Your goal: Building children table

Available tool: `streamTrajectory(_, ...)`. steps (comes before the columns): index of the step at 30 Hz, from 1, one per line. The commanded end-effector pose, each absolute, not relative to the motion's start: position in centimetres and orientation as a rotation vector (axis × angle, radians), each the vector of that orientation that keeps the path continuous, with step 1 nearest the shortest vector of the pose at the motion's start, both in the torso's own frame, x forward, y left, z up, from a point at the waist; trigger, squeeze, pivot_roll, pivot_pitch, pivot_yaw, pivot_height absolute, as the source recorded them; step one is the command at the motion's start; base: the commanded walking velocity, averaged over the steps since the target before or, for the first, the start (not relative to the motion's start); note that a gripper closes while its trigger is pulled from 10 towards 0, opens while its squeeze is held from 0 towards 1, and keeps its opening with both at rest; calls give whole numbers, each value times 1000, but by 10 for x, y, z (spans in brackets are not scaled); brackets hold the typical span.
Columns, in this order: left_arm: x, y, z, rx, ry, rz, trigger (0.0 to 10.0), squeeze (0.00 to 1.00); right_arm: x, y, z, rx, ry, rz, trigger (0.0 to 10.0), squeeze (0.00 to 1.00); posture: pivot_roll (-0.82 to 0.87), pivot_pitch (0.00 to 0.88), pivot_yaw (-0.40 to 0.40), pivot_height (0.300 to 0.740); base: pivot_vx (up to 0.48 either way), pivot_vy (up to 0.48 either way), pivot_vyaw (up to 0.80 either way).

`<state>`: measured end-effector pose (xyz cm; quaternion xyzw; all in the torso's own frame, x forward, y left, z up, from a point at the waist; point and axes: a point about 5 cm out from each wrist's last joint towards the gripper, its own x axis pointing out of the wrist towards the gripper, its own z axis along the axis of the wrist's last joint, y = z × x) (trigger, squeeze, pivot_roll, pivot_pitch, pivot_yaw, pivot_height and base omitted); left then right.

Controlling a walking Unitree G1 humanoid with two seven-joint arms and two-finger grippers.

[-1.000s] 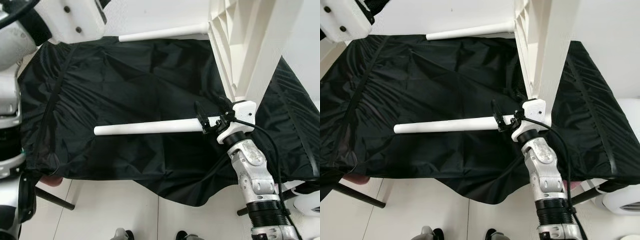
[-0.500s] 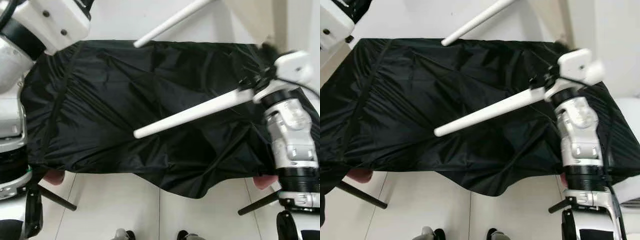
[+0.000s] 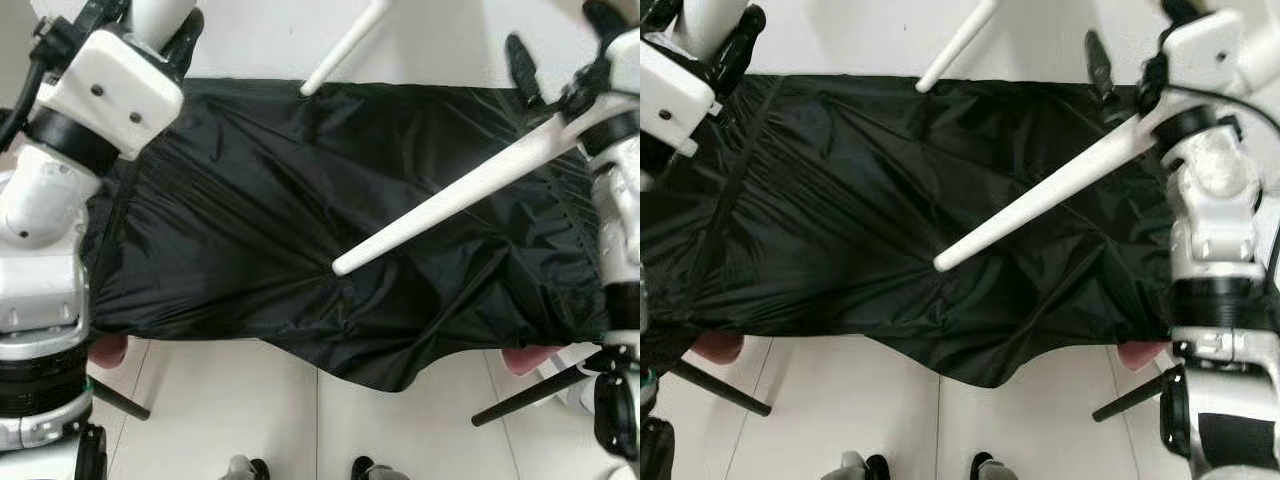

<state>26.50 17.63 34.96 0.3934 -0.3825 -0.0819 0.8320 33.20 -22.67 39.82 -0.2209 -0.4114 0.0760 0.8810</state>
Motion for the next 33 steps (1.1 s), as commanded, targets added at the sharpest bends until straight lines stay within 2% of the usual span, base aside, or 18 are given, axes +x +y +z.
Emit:
streamTrajectory(1, 287, 217, 299, 900, -427, -147, 10000, 0, 278, -291, 466, -353, -1134, -161, 10000, 0, -66, 178, -37, 740, 0, 0, 0)
streamTrajectory(5, 287, 219, 293, 890, -402, -137, 10000, 0, 276, -283, 481, -347, -1181, -117, 10000, 0, -72, 178, -35, 740, 0, 0, 0)
streamTrajectory(9, 291, 223, 277, 824, -337, -125, 10000, 0, 280, -259, 507, -336, -1242, 4, 10000, 0, -80, 168, -41, 740, 0, 0, 0)
streamTrajectory(16, 295, 233, 275, 731, -286, -107, 10000, 0, 284, -243, 524, -279, -1290, 106, 10000, 0, -87, 167, -39, 740, 0, 0, 0)
streamTrajectory(21, 295, 228, 268, 761, -262, -123, 10000, 0, 283, -235, 533, -291, -1316, 139, 10000, 0, -83, 166, -43, 740, 0, 0, 0)
streamTrajectory(22, 295, 228, 266, 752, -251, -120, 10000, 1000, 285, -233, 531, -294, -1307, 145, 10000, 0, -80, 165, -48, 740, 0, 0, 0)
streamTrajectory(33, 296, 229, 273, 707, -255, -107, 10000, 1000, 294, -231, 524, -301, -1285, 193, 10000, 0, -77, 166, -43, 740, 0, 0, 0)
